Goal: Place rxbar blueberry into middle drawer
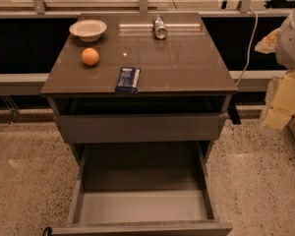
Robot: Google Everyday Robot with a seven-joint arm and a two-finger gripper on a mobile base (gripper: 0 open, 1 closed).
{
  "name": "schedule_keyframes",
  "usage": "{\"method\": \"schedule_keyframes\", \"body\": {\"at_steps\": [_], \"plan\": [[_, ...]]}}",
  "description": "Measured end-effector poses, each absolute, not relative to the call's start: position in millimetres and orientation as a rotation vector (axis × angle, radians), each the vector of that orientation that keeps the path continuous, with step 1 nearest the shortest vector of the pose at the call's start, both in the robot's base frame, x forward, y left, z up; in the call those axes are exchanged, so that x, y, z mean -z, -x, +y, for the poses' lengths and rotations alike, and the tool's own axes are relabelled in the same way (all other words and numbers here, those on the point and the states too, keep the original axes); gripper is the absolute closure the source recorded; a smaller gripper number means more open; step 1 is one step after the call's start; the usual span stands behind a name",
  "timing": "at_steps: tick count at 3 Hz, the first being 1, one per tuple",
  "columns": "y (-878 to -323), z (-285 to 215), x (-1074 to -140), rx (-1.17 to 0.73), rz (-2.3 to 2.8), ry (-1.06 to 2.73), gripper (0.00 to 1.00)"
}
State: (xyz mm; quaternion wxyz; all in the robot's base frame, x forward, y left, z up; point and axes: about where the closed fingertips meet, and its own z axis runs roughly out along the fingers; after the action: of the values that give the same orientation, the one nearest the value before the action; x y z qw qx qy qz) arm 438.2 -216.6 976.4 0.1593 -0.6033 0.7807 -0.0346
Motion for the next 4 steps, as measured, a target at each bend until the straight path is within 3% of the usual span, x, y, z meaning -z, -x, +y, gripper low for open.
{"method": "schedule_keyframes", "body": {"at_steps": [2, 4], "plan": [[-439, -218, -977, 0.081, 2.236, 1.703, 0.00], [-538, -144, -964, -0.069, 2.038, 1.776, 0.00]]}}
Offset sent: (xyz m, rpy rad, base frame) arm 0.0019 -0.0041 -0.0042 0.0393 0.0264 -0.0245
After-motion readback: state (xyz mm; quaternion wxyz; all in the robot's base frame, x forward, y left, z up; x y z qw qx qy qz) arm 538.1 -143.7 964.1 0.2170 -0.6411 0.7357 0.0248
